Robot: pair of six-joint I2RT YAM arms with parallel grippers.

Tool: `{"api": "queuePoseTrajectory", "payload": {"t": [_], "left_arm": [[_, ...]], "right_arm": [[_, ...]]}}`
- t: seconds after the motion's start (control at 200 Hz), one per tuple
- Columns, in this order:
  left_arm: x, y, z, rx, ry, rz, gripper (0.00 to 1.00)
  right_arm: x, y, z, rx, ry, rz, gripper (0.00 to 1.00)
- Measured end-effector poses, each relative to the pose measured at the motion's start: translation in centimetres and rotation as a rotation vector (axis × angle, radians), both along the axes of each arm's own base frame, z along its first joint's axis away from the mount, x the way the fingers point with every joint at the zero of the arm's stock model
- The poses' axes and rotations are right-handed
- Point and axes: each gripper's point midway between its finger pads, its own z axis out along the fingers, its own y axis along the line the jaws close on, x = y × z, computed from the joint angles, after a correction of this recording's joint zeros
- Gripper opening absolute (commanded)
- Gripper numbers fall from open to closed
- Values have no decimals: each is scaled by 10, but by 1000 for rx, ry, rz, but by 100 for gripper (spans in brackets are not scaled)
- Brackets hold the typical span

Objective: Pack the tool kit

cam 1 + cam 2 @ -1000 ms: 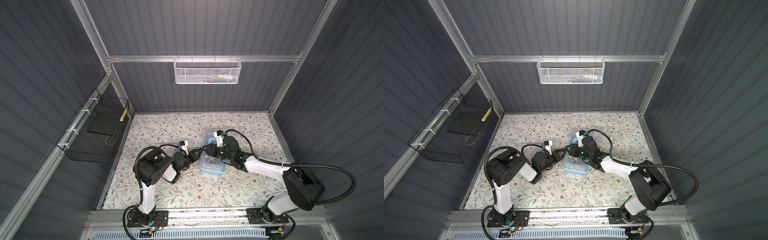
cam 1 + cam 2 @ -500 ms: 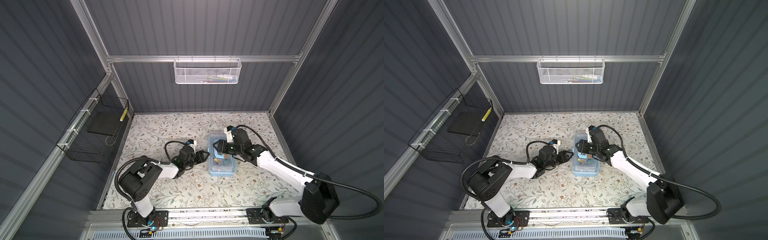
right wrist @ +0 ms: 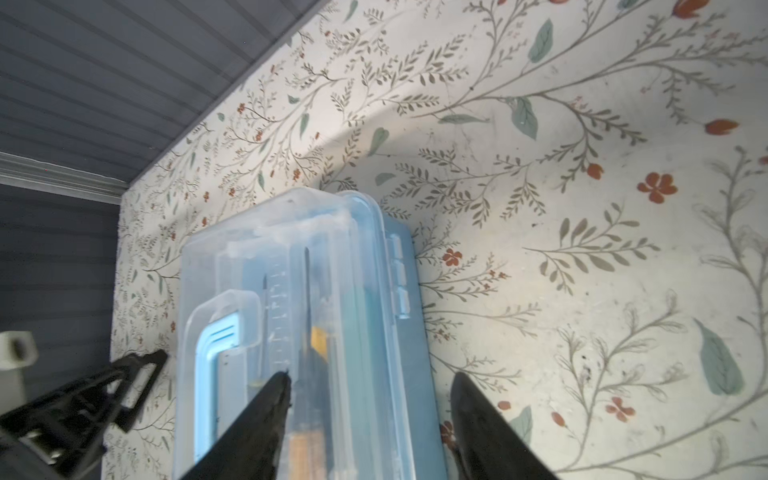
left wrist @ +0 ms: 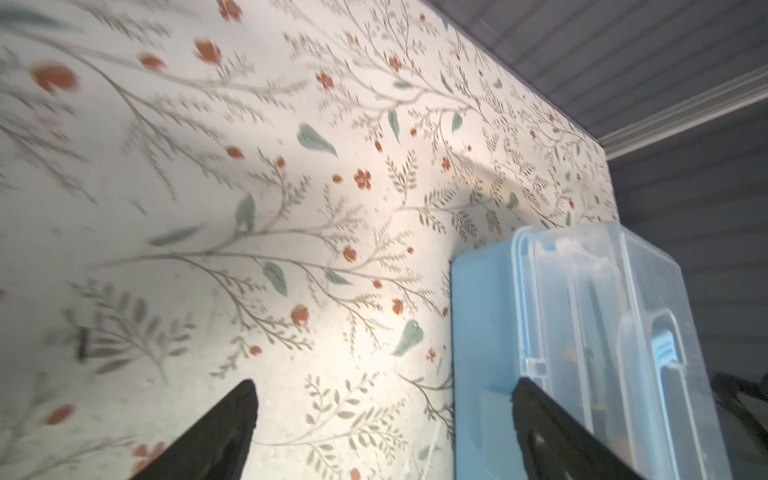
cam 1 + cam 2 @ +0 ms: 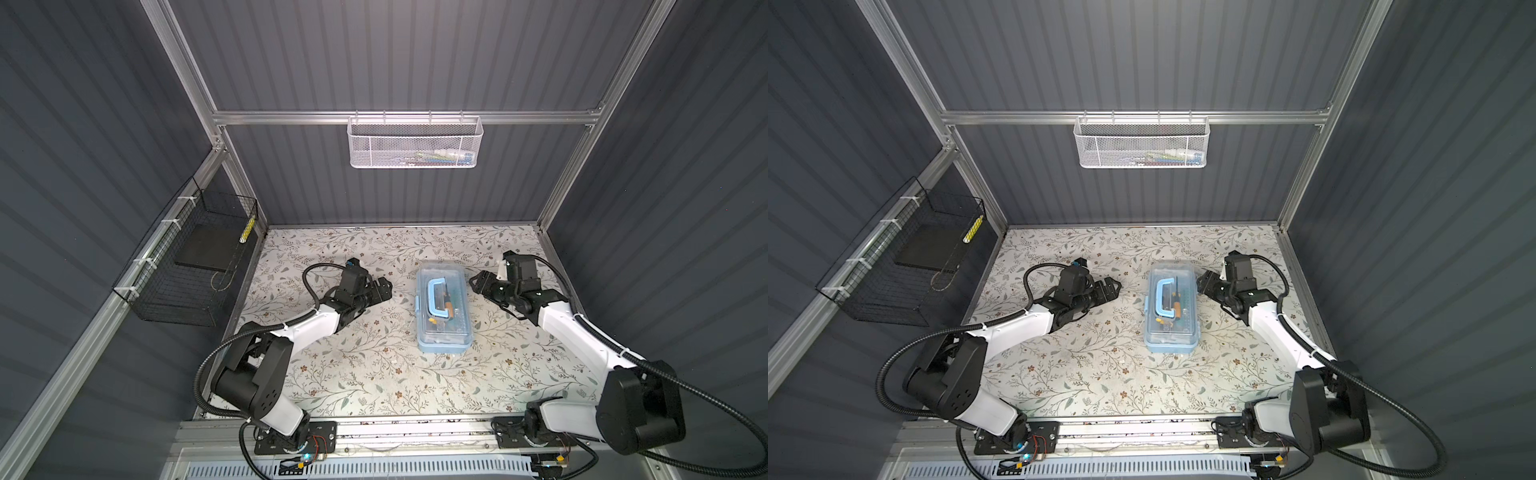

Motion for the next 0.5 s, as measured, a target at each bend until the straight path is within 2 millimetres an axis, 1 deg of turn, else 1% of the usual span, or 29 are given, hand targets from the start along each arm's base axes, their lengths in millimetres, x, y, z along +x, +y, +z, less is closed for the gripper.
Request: {"api": "queuePoseTrajectory", "payload": {"t": [0.095,0.15,0.21,0.27,0.345,0.41,0.44,0.5], "left_arm": [[10,21,18,122,-116,51,100],[11,34,28,194,-201,68,100],[9,49,35,281,-279,83,100],[7,65,42,372,-336,109,99],[11,86,53,464,-394,161,100],[12,111,61,503,-434,237,100],[11,128,62,513,-439,284,99],[4,168,57,535,-435,396,99]], "right_arm": [[-1,-9,-6,-39,-3,-15,80],[-1,-16,-6,-71,-19,-21,82],[-2,-23,-3,-110,-38,-27,84],[-1,-31,4,-153,-68,-45,86],[-1,-42,14,-204,-107,-77,88],[-3,-52,20,-238,-140,-119,90],[-5,-56,21,-251,-161,-139,90],[-9,-62,22,-261,-210,-166,92]]}}
